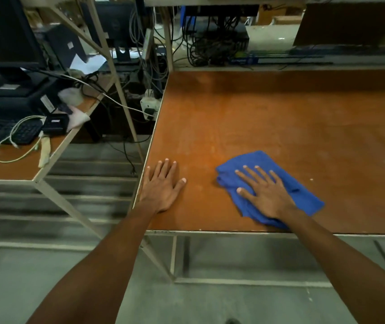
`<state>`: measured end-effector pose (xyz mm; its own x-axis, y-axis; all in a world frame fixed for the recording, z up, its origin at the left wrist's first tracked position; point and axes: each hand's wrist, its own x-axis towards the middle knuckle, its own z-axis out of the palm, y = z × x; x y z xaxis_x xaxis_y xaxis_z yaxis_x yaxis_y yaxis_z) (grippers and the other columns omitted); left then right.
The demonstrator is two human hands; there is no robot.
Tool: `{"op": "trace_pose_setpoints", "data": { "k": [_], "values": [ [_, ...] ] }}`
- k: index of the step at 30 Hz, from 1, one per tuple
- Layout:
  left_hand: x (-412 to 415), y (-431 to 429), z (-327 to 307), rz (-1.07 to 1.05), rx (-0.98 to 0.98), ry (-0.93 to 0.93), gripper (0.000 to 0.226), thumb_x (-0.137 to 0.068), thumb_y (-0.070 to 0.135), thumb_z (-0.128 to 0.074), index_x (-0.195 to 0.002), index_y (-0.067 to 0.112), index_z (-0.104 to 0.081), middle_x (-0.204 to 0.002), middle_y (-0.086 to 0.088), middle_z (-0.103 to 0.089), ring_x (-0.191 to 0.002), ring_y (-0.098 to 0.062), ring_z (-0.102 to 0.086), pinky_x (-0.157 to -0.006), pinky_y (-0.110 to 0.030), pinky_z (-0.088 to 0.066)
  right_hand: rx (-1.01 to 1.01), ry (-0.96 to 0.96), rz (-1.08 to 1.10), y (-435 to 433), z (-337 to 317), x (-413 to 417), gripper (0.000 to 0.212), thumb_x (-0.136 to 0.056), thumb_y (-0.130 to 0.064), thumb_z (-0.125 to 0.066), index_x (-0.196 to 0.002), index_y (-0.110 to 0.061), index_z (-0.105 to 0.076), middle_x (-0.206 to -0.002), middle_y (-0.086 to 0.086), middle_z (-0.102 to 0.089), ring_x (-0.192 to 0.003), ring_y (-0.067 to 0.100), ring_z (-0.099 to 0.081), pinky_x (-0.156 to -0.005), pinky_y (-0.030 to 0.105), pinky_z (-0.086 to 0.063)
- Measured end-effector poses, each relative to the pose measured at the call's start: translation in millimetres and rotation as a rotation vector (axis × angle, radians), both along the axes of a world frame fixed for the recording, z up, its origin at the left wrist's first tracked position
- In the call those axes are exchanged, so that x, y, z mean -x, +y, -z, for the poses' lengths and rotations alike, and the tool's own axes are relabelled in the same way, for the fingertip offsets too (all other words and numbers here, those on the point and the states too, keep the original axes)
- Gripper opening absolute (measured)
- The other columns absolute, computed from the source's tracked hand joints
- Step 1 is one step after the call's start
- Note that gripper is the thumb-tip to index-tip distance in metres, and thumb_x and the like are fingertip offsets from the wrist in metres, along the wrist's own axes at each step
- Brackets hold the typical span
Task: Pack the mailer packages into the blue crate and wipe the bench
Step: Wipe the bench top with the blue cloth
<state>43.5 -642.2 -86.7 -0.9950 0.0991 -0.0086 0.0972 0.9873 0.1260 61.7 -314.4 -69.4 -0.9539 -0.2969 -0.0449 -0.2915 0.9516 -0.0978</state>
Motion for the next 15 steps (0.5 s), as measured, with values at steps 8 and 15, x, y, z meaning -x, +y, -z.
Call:
{"op": "trace_pose_setpoints", "data": {
  "k": [8, 15],
  "values": [
    [26.7, 38.7, -1.9, 0.030, -0.025, -0.005, 0.077, -0.095, 0.069, -0.014, -0.158, 0.024, -0.006, -0.166, 0.002, -0.001, -0.152, -0.015, 0.003, -0.122, -0.047, 0.002, -0.040, -0.003, -0.192, 18.9, 5.9, 17.0, 0.065, -0.087, -0.077, 0.002, -0.149, -0.055, -0.001, -0.162, -0.020, -0.007, -0.151, 0.011, -0.004, -0.121, 0.044, -0.006],
    [86.8, 84.8, -0.3, 0.025, -0.025, 0.046, 0.070, -0.098, 0.063, -0.023, -0.157, 0.027, -0.014, -0.166, 0.003, -0.007, -0.152, -0.017, -0.003, -0.122, -0.048, -0.003, -0.047, 0.026, -0.322, 29.2, 6.7, 78.9, 0.065, -0.091, -0.073, -0.004, -0.152, -0.050, 0.001, -0.163, -0.019, 0.000, -0.151, 0.011, 0.003, -0.121, 0.043, 0.001]
  ]
}}
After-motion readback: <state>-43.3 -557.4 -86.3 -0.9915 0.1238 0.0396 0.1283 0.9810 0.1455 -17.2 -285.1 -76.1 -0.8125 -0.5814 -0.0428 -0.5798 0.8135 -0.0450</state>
